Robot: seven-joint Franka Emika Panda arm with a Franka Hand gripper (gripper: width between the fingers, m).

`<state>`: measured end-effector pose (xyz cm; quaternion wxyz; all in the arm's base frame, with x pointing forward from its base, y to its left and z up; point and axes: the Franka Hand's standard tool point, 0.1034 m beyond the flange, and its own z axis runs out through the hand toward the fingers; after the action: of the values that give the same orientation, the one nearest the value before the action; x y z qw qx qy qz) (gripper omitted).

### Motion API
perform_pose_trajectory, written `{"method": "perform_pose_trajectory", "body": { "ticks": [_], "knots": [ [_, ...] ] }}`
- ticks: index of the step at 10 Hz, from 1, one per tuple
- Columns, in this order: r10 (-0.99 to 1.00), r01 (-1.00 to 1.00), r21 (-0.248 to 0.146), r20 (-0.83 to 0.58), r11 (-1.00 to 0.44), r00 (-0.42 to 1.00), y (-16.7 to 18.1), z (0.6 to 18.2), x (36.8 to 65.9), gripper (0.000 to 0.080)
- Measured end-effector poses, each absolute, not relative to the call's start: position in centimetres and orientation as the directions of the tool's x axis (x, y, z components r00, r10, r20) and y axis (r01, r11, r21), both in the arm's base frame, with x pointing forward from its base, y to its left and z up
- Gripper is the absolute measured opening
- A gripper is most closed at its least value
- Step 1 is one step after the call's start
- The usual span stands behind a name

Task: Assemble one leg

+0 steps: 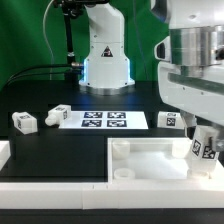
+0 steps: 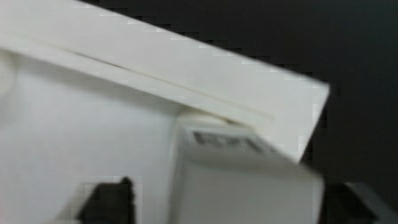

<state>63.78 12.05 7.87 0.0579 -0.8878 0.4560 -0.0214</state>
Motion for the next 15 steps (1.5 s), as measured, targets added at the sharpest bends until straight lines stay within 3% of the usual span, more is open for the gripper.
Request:
{"method": "perform_pose_trajectory", "body": {
  "ticks": [1,2,4,6,7,8,9,10,11,12,15],
  "knots": [
    [-0.728,-0.722,-0.123,0.001,-0.681,0.686,12.2,8.0,63.8,0.0564],
    [-0.626,-0.622,-0.108,0.007,-0.775,0.779,12.6,8.0,63.5,0.0634],
    [-0.521,-0.516,-0.105,0.025,-0.85,0.853,12.4,7.9,63.6,0.0645],
    [-0.188,-0.183,-0.072,0.07,-0.981,0.98,11.6,7.9,63.8,0.0649],
    [-0.132,-0.126,-0.071,0.082,-0.989,0.988,11.1,8.0,64.0,0.0649],
    [-0.199,-0.193,-0.078,0.076,-0.978,0.977,11.3,7.9,63.9,0.0649],
    [-0.189,-0.183,-0.077,0.077,-0.98,0.979,11.3,7.9,63.9,0.0533],
    [-0.206,-0.2,-0.08,0.075,-0.976,0.976,11.3,7.9,63.9,0.0533],
    [-0.281,-0.275,-0.086,0.068,-0.958,0.957,11.4,7.8,63.9,0.035],
    [-0.347,-0.341,-0.09,0.061,-0.936,0.936,11.3,7.8,63.9,0.0285],
    [-0.514,-0.508,-0.099,0.044,-0.856,0.857,11.2,7.7,64.0,0.0285]
  ]
}}
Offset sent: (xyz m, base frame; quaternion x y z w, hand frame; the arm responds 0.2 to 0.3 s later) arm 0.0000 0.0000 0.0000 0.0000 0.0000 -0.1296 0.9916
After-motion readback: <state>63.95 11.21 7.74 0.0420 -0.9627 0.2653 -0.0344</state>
